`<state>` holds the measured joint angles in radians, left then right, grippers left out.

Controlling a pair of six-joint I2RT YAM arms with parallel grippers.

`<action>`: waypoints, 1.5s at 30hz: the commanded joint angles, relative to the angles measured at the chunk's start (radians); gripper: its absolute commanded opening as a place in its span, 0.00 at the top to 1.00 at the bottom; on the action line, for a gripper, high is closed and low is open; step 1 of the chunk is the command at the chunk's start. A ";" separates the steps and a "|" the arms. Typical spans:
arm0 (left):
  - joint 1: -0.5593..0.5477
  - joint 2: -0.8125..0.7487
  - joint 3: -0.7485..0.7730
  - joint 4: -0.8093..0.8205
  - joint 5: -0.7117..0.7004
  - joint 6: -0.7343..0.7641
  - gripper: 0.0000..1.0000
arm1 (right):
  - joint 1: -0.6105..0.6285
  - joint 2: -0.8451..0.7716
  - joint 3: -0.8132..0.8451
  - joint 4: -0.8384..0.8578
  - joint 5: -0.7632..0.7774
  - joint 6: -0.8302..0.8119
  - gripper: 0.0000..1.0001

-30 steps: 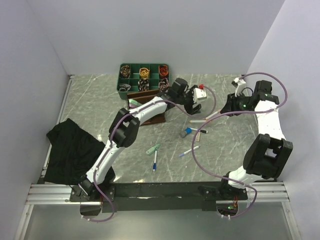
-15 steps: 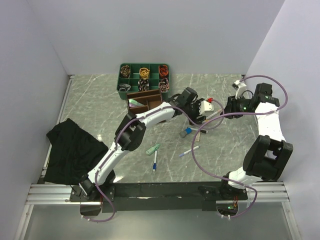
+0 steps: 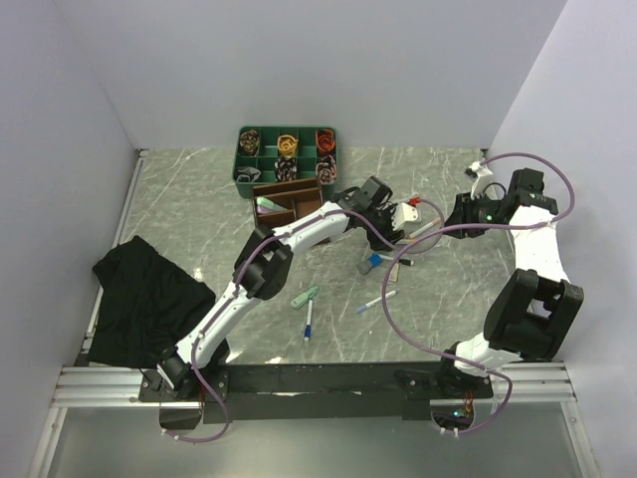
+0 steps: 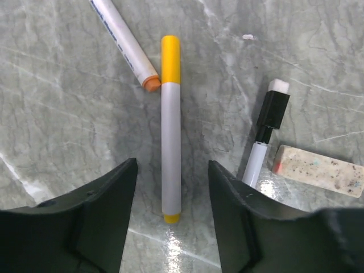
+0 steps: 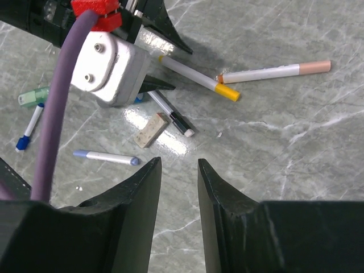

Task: Sort the stationery into containers
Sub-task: Pick up the pen from the center of the board, then place the pen in the storage box.

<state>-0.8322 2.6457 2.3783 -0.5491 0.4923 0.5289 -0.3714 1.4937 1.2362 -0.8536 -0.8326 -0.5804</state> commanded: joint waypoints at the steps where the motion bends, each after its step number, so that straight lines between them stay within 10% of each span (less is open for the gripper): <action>1: 0.008 0.033 0.052 -0.052 0.012 -0.021 0.46 | -0.009 -0.032 -0.001 0.021 -0.025 0.022 0.61; 15: 0.097 -0.194 -0.259 0.141 0.130 -0.154 0.98 | -0.008 -0.024 0.008 0.005 -0.158 0.120 0.63; 25: 0.234 -0.510 -0.436 0.385 0.439 -0.583 0.99 | -0.008 -0.012 0.080 0.034 -0.350 0.338 0.62; 29: 0.260 -0.576 -0.514 0.505 0.518 -0.737 0.99 | 0.000 -0.001 -0.010 0.437 -0.474 0.803 0.60; 34: 0.257 -0.607 -0.570 0.643 0.565 -0.891 0.99 | 0.047 -0.055 -0.233 1.408 -0.421 1.508 0.51; 36: 0.257 -0.606 -0.568 0.658 0.568 -0.908 0.99 | 0.069 -0.024 -0.230 1.549 -0.418 1.597 0.38; 45: 0.263 -0.590 -0.551 0.673 0.560 -0.920 0.99 | 0.161 -0.038 -0.254 1.696 -0.418 1.685 0.36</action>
<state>-0.5762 2.0563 1.8194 0.0669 1.0248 -0.3622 -0.2390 1.4952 0.9867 0.7151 -1.2274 1.0374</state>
